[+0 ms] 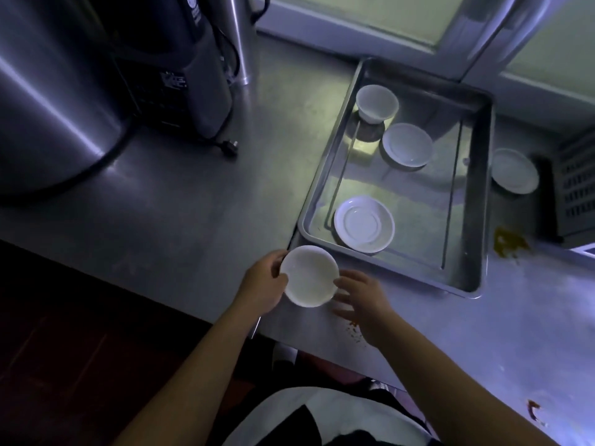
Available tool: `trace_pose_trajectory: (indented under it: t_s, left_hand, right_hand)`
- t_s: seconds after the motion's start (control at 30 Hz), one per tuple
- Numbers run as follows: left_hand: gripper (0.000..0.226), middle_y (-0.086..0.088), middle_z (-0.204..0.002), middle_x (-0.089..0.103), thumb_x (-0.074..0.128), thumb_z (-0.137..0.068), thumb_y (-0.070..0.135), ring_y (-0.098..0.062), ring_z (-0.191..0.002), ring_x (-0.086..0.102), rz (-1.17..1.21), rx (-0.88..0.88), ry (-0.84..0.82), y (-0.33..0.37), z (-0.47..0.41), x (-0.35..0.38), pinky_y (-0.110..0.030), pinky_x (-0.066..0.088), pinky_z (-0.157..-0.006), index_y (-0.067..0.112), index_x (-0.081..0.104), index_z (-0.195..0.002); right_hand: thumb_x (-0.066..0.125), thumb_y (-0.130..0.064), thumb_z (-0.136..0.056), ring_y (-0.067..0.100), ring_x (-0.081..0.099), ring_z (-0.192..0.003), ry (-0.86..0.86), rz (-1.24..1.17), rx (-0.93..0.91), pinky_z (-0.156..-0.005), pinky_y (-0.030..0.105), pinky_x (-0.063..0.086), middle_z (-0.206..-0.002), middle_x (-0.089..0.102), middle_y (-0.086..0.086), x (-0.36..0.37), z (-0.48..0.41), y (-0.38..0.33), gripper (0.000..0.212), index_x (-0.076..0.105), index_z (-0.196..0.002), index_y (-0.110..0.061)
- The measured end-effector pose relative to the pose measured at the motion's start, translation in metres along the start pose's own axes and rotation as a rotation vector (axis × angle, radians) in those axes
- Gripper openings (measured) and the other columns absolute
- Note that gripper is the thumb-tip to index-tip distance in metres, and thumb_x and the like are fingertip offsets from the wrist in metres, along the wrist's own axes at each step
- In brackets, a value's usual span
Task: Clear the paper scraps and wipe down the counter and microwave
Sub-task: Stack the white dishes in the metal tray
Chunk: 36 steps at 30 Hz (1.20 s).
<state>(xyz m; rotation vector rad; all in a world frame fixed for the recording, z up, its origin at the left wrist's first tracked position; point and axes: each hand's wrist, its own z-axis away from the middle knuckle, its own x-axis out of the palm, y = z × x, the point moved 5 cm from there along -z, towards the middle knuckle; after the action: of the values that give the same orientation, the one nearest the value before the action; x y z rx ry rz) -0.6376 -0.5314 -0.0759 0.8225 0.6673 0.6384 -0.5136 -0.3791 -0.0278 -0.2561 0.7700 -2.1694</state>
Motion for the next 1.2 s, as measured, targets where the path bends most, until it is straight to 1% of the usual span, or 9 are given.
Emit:
trace_pose_trajectory:
  t_s: [0.1, 0.27, 0.5, 0.6, 0.73, 0.9, 0.97, 1.07, 1.2]
  left_hand:
    - [0.044, 0.012, -0.096, 0.073, 0.058, -0.078, 0.009, -0.019, -0.095, 0.069, 0.006, 0.039, 0.069, 0.005, 0.002, -0.008, -0.035, 0.058, -0.076, 0.044, 0.066, -0.104]
    - [0.048, 0.015, -0.091, 0.073, 0.063, -0.079, 0.012, -0.014, -0.089, 0.07, 0.179, 0.126, 0.022, 0.04, 0.003, 0.003, -0.036, 0.061, -0.071, 0.058, 0.068, -0.094]
    - [0.025, 0.004, -0.093, 0.073, 0.071, -0.086, 0.009, -0.01, -0.083, 0.072, 0.344, 0.101, -0.25, 0.095, -0.006, 0.083, -0.029, 0.059, -0.063, 0.026, 0.074, -0.103]
    - [0.024, -0.005, -0.1, 0.071, 0.068, -0.089, 0.004, -0.027, -0.096, 0.07, 0.31, 0.106, -0.264, 0.112, -0.011, 0.111, -0.042, 0.062, -0.076, 0.015, 0.072, -0.11]
    - [0.039, -0.01, -0.108, 0.069, 0.065, -0.086, -0.007, -0.034, -0.104, 0.067, 0.265, 0.063, -0.294, 0.126, -0.022, 0.146, -0.049, 0.059, -0.085, 0.011, 0.068, -0.121]
    - [0.057, -0.002, -0.109, 0.068, 0.068, -0.077, -0.013, -0.026, -0.102, 0.067, 0.21, 0.032, -0.29, 0.134, -0.042, 0.174, -0.03, 0.059, -0.076, 0.031, 0.067, -0.113]
    - [0.061, 0.0, -0.11, 0.068, 0.072, -0.074, -0.01, -0.025, -0.103, 0.066, 0.153, 0.032, -0.257, 0.134, -0.053, 0.181, -0.034, 0.059, -0.083, 0.03, 0.066, -0.119]
    - [0.061, 0.0, -0.111, 0.069, 0.074, -0.072, -0.009, -0.027, -0.103, 0.066, 0.094, 0.026, -0.178, 0.134, -0.07, 0.193, -0.042, 0.059, -0.085, 0.028, 0.066, -0.121]
    - [0.045, 0.008, -0.104, 0.07, 0.063, -0.085, 0.001, -0.014, -0.097, 0.066, -0.032, 0.119, -0.088, 0.138, -0.08, 0.209, -0.019, 0.052, -0.069, 0.025, 0.066, -0.123]
  right_hand:
    - [0.056, 0.007, -0.092, 0.033, 0.061, -0.082, 0.074, 0.032, -0.099, -0.081, 0.051, 0.057, -0.097, 0.065, 0.021, -0.002, 0.003, -0.007, 0.022, 0.067, -0.103, -0.008]
    - [0.063, 0.008, -0.086, 0.026, 0.068, -0.077, 0.151, -0.038, -0.248, -0.076, 0.044, 0.059, -0.089, 0.074, 0.014, -0.033, 0.012, -0.024, 0.027, 0.074, -0.098, -0.013]
    - [0.059, 0.01, -0.087, 0.028, 0.068, -0.083, 0.36, -0.189, -0.348, -0.069, 0.034, 0.059, -0.086, 0.072, 0.014, -0.117, 0.019, -0.029, 0.031, 0.072, -0.092, -0.018]
    - [0.06, 0.009, -0.088, 0.027, 0.069, -0.082, 0.418, -0.2, -0.385, -0.065, 0.032, 0.058, -0.083, 0.073, 0.011, -0.148, 0.014, -0.032, 0.031, 0.072, -0.094, -0.019]
    - [0.064, -0.001, -0.091, 0.022, 0.072, -0.08, 0.445, -0.123, -0.42, -0.061, 0.028, 0.06, -0.089, 0.074, 0.006, -0.183, -0.002, -0.044, 0.029, 0.073, -0.088, -0.029]
    - [0.071, -0.016, -0.091, 0.024, 0.071, -0.073, 0.432, -0.052, -0.37, -0.05, 0.023, 0.055, -0.09, 0.073, 0.008, -0.218, -0.046, -0.068, 0.008, 0.075, -0.097, -0.014]
    - [0.072, -0.016, -0.09, 0.022, 0.07, -0.073, 0.441, 0.028, -0.386, -0.048, 0.023, 0.055, -0.088, 0.073, 0.005, -0.224, -0.065, -0.079, 0.005, 0.074, -0.086, -0.02]
    - [0.074, -0.017, -0.087, 0.022, 0.071, -0.074, 0.448, 0.189, -0.419, -0.062, 0.038, 0.062, -0.076, 0.072, -0.003, -0.231, -0.095, -0.093, 0.019, 0.072, -0.072, -0.028]
    - [0.072, -0.023, -0.086, 0.018, 0.068, -0.076, 0.489, 0.43, -0.432, -0.073, 0.042, 0.061, -0.074, 0.071, -0.005, -0.234, -0.123, -0.108, 0.008, 0.079, -0.085, -0.02]
